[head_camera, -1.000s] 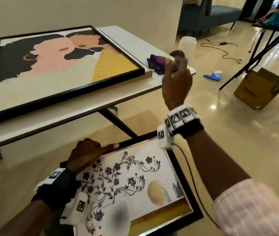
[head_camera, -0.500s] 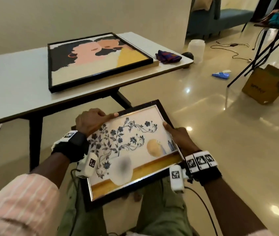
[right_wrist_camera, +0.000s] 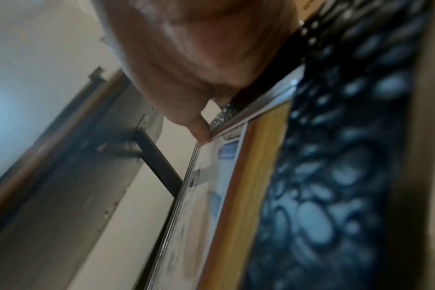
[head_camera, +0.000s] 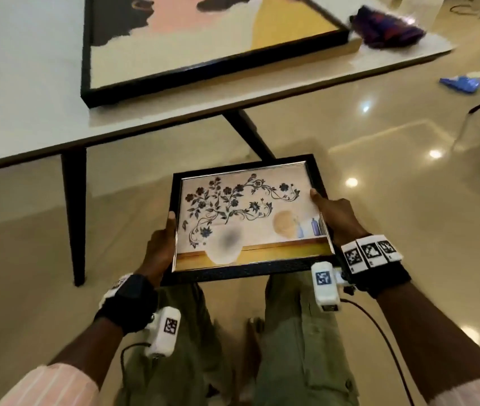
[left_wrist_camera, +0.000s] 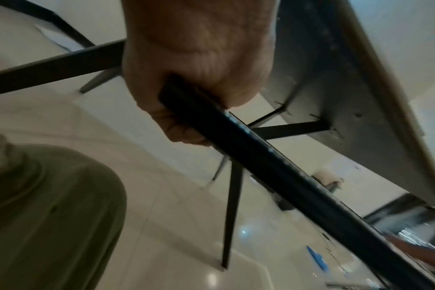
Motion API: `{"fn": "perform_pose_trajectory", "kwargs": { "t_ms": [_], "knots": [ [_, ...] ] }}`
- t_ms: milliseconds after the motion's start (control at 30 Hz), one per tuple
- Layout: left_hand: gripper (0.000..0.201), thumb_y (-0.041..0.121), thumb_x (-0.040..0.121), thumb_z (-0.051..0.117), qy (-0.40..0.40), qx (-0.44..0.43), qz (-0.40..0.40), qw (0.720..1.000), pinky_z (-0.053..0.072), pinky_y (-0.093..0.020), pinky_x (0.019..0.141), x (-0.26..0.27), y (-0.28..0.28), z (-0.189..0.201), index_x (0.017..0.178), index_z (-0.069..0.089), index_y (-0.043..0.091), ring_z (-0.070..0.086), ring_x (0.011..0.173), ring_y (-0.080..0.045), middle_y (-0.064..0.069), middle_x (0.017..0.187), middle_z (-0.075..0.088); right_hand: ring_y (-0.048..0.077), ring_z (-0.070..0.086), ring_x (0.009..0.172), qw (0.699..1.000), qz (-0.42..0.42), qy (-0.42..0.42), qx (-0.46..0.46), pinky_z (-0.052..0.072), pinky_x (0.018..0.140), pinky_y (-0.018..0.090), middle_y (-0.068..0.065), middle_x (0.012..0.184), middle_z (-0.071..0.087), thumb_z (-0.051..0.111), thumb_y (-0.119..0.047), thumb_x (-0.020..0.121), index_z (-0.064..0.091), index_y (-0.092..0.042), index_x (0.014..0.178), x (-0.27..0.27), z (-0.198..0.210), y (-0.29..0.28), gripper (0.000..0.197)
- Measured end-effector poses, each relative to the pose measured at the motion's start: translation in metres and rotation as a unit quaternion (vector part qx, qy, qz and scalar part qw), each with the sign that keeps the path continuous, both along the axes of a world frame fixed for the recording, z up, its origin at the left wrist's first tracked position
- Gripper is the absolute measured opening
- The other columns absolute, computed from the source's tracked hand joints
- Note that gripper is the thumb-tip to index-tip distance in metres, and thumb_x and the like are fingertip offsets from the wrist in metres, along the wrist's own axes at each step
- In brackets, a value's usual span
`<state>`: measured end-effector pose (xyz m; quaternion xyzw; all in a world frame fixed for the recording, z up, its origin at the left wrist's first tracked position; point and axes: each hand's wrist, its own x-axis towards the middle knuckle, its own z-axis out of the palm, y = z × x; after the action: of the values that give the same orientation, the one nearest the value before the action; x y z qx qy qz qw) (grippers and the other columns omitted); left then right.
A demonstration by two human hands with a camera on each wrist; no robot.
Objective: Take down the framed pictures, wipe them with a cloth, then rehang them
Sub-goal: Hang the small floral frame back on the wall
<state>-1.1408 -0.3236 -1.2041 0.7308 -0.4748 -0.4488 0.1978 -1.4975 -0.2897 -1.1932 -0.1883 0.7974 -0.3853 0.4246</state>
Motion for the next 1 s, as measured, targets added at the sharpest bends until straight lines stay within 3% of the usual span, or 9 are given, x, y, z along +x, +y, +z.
{"fn": "perform_pose_trajectory", "kwargs": {
  "t_ms": [100, 167, 267, 333, 467, 633, 833, 933, 1000],
  "knots": [
    [0.080, 0.074, 0.091, 0.026, -0.022, 0.046, 0.036, 0.998, 0.050, -0.040, 0.083, 0.012, -0.012, -0.008, 0.088, 0.068, 0.006, 0.063, 0.085, -0.034, -0.020, 0.095, 0.068, 0.022, 0.069, 0.080, 0.995, 0.099, 0.006, 0.030, 0.057, 0.081, 0.034, 0.019, 0.098, 0.070, 0.069, -0.042, 0.087, 0.063, 0.001, 0.104, 0.016, 0.005, -0.034, 0.046],
    [0.078, 0.075, 0.089, 0.030, -0.023, 0.081, 0.073, 0.994, 0.050, -0.039, 0.084, 0.025, -0.019, 0.006, 0.089, 0.068, 0.007, 0.062, 0.088, -0.035, -0.019, 0.098, 0.068, 0.021, 0.066, 0.079, 0.986, 0.159, 0.001, 0.050, 0.052, 0.077, 0.031, 0.026, 0.101, 0.069, 0.063, -0.024, 0.094, 0.064, 0.002, 0.106, 0.028, 0.019, -0.050, 0.029],
    [0.069, 0.071, 0.091, 0.036, -0.032, 0.125, 0.124, 0.984, 0.049, -0.037, 0.086, 0.050, -0.006, 0.044, 0.091, 0.067, 0.010, 0.062, 0.093, -0.035, -0.017, 0.099, 0.065, 0.032, 0.063, 0.097, 0.959, 0.259, 0.037, 0.109, 0.047, 0.086, 0.040, 0.022, 0.110, 0.068, 0.059, -0.031, 0.096, 0.064, -0.006, 0.102, 0.056, 0.043, -0.054, 0.026],
    [0.063, 0.066, 0.093, 0.039, -0.032, 0.140, 0.159, 0.977, 0.046, -0.034, 0.082, 0.073, 0.011, 0.083, 0.092, 0.066, 0.009, 0.061, 0.093, -0.034, -0.017, 0.099, 0.064, 0.034, 0.062, 0.102, 0.941, 0.299, 0.064, 0.144, 0.043, 0.079, 0.034, 0.015, 0.108, 0.067, 0.056, -0.037, 0.096, 0.064, -0.008, 0.108, 0.083, 0.071, -0.051, 0.032],
    [0.054, 0.054, 0.097, 0.043, -0.036, 0.180, 0.217, 0.959, 0.040, -0.031, 0.075, 0.130, 0.059, 0.165, 0.096, 0.064, 0.004, 0.058, 0.088, -0.031, -0.017, 0.101, 0.061, 0.034, 0.062, 0.102, 0.909, 0.368, 0.057, 0.188, 0.040, 0.076, 0.029, 0.016, 0.109, 0.067, 0.055, -0.043, 0.092, 0.064, -0.006, 0.111, 0.145, 0.136, -0.037, 0.043],
    [0.054, 0.057, 0.091, 0.055, -0.018, 0.200, 0.346, 0.916, 0.051, -0.039, 0.083, 0.219, 0.154, 0.252, 0.084, 0.070, 0.005, 0.066, 0.084, -0.034, -0.019, 0.098, 0.070, 0.033, 0.064, 0.101, 0.852, 0.486, 0.048, 0.186, 0.044, 0.078, 0.030, 0.017, 0.105, 0.070, 0.057, -0.048, 0.089, 0.068, -0.003, 0.103, 0.248, 0.196, -0.024, 0.049],
    [0.062, 0.055, 0.090, 0.059, -0.005, 0.151, 0.500, 0.853, 0.048, -0.037, 0.077, 0.310, 0.241, 0.322, 0.096, 0.068, -0.006, 0.066, 0.087, -0.035, -0.023, 0.100, 0.068, 0.034, 0.060, 0.115, 0.776, 0.606, 0.019, 0.175, 0.050, 0.097, 0.040, 0.016, 0.129, 0.061, 0.065, -0.068, 0.056, 0.057, 0.001, 0.126, 0.395, 0.243, -0.030, 0.099],
    [0.059, 0.051, 0.091, 0.060, -0.013, 0.128, 0.564, 0.816, 0.043, -0.034, 0.074, 0.357, 0.273, 0.349, 0.093, 0.065, -0.007, 0.062, 0.081, -0.034, -0.023, 0.098, 0.065, 0.036, 0.052, 0.124, 0.750, 0.643, 0.012, 0.156, 0.045, 0.102, 0.038, 0.018, 0.136, 0.053, 0.064, -0.050, 0.087, 0.049, 0.003, 0.133, 0.474, 0.282, -0.017, 0.072],
    [0.058, 0.051, 0.090, 0.061, -0.015, 0.119, 0.601, 0.791, 0.042, -0.036, 0.075, 0.392, 0.292, 0.365, 0.093, 0.064, -0.007, 0.061, 0.082, -0.034, -0.024, 0.099, 0.064, 0.036, 0.053, 0.123, 0.727, 0.671, 0.028, 0.146, 0.045, 0.101, 0.038, 0.019, 0.136, 0.055, 0.060, -0.047, 0.091, 0.050, 0.001, 0.132, 0.526, 0.291, -0.005, 0.063]
  ]
}}
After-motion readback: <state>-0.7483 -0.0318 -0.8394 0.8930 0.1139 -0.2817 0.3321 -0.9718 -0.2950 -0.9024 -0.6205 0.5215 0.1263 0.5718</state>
